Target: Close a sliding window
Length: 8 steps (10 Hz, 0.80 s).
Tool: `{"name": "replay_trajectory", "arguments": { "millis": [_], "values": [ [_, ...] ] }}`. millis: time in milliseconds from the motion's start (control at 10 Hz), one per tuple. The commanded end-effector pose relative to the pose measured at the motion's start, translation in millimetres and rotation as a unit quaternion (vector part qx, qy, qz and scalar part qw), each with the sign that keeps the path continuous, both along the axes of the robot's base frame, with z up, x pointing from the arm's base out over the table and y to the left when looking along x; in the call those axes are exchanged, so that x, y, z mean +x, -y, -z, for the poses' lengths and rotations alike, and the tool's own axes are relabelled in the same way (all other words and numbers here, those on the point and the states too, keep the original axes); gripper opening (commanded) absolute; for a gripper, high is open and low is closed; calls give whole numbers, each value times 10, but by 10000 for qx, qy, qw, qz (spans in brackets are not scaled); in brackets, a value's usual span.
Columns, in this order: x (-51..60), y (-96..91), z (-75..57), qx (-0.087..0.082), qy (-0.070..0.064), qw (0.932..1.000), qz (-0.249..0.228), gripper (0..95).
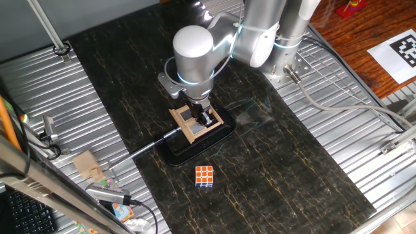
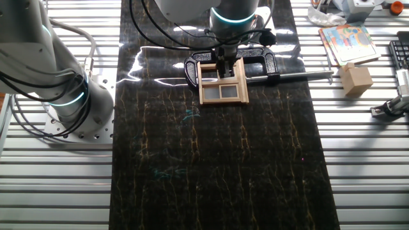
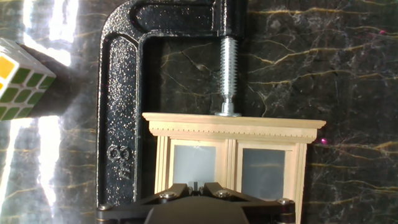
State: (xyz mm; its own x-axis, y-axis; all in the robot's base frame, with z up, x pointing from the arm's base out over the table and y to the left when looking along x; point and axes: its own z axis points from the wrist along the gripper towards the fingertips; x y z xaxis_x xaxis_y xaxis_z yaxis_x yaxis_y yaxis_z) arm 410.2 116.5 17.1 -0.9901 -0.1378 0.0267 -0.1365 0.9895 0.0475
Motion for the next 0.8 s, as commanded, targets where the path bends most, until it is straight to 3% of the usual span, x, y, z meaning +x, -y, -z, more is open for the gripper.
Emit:
{"name": "replay_trajectory", "arguments": {
  "millis": [100, 800],
  "values": [
    [-8, 3, 5, -2, -3, 10000, -1, 0],
    [-20, 2, 8, 16, -93, 10000, -32, 0]
  ]
}}
